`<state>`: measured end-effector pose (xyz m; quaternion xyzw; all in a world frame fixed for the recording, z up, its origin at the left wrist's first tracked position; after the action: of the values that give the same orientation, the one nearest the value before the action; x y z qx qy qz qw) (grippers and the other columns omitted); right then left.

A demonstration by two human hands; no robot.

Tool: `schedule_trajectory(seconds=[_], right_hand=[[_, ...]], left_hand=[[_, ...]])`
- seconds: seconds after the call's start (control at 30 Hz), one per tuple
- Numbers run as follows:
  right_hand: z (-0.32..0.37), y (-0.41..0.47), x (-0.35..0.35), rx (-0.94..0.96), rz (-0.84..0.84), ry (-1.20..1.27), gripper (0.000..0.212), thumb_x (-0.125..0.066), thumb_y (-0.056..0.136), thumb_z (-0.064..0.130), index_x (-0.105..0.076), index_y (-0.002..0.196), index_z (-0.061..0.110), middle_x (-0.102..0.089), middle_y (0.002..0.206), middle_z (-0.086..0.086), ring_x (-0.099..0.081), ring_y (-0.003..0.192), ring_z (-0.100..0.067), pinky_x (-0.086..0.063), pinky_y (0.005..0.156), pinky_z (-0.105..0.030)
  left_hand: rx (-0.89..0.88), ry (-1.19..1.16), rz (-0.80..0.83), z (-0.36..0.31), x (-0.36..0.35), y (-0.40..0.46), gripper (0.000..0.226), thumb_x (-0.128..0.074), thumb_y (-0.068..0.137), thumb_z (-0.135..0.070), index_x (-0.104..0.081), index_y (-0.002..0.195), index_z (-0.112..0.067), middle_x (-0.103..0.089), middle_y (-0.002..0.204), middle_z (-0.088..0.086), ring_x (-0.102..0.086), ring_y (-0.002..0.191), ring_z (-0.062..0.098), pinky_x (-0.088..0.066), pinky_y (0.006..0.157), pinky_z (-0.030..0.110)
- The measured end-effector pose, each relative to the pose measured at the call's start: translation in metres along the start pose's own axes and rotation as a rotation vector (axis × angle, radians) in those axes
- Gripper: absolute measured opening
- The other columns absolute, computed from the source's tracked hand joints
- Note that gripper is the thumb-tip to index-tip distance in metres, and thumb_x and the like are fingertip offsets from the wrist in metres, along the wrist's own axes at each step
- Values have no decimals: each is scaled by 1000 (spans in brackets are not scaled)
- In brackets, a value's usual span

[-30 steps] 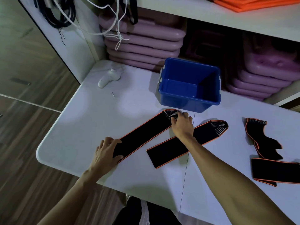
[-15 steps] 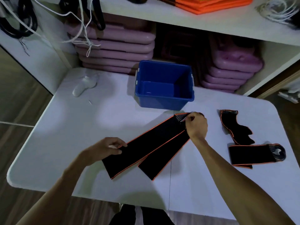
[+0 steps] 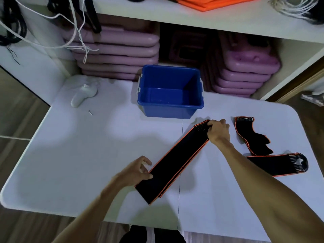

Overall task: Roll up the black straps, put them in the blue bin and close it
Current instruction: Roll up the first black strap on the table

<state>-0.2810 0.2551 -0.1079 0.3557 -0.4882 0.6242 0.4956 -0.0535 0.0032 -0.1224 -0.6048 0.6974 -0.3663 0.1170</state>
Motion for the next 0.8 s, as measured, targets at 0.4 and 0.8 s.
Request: schedule_trajectory(seconds=[0.4,0.8], right_hand=[[-4,21,2,70,7,74,35,-41,83,-8,-67,104,2,-66,105,-21,-62,92,-42,-50,78,-40],[-4,18,-1,44,11,-25,35,-43,90,-2,-58,122,2,-43,121,-20,-57,97,-45,-53,87,-48]], left_hand=[[-15,418,-356,-20,-57,11,57,-67,79,-49,-46,125,-23,-53,121,-1,-53,110,22,-47,83,35],[103,123,-226,-23,-53,22,29,-73,76,-37,-58,89,-16,-61,86,-3,-60,80,18,-44,61,26]])
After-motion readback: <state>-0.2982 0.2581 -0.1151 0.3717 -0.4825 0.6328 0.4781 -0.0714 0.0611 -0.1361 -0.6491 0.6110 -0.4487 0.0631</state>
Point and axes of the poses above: each hand's wrist, its own y-axis towards the middle knuckle, its own x-axis out of the back of the hand, z = x × y, the point moved 1 cm from there along y, towards the middle knuckle
